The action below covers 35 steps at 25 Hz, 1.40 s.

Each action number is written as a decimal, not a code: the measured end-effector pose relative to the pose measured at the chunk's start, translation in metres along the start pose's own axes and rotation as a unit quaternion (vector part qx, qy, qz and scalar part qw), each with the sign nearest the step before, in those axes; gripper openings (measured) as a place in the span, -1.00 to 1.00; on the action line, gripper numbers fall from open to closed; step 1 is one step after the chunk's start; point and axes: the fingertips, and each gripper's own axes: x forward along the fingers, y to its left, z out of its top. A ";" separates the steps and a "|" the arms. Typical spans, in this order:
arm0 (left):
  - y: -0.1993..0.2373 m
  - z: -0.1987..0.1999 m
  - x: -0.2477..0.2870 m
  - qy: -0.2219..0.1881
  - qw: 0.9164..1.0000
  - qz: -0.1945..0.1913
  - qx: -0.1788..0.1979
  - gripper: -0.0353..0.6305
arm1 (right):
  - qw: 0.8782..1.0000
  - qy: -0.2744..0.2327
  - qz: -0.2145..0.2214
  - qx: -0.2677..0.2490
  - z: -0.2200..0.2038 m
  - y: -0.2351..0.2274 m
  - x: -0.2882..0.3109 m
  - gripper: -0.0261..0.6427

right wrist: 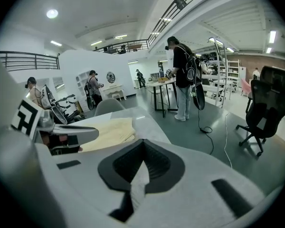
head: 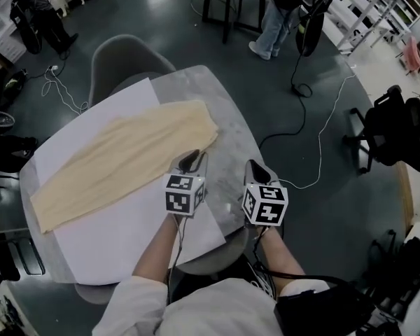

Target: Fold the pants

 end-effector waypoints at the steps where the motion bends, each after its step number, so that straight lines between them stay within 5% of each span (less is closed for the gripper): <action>1: 0.000 -0.001 0.010 0.009 1.000 -0.006 0.013 -0.65 | 1.000 0.005 0.001 0.002 -0.004 -0.003 0.006 -0.94; 5: 0.006 -0.008 0.058 0.046 0.995 -0.009 0.090 -0.55 | 1.000 0.019 0.002 0.013 -0.016 -0.017 0.032 -0.94; 9: 0.009 -0.012 0.093 0.087 0.987 -0.031 0.128 -0.34 | 0.999 0.025 0.000 0.024 -0.018 -0.026 0.055 -0.94; 15: 0.018 -0.023 0.124 0.142 0.972 -0.023 0.186 -0.32 | 0.999 0.033 -0.001 0.038 -0.024 -0.034 0.079 -0.94; 28: 0.030 -0.040 0.160 0.200 0.961 0.006 0.191 -0.40 | 0.997 0.040 0.001 0.072 -0.039 -0.052 0.105 -0.94; 35: 0.040 -0.038 0.162 0.195 0.966 0.026 0.166 -0.64 | 0.996 0.040 0.010 0.078 -0.040 -0.051 0.114 -0.94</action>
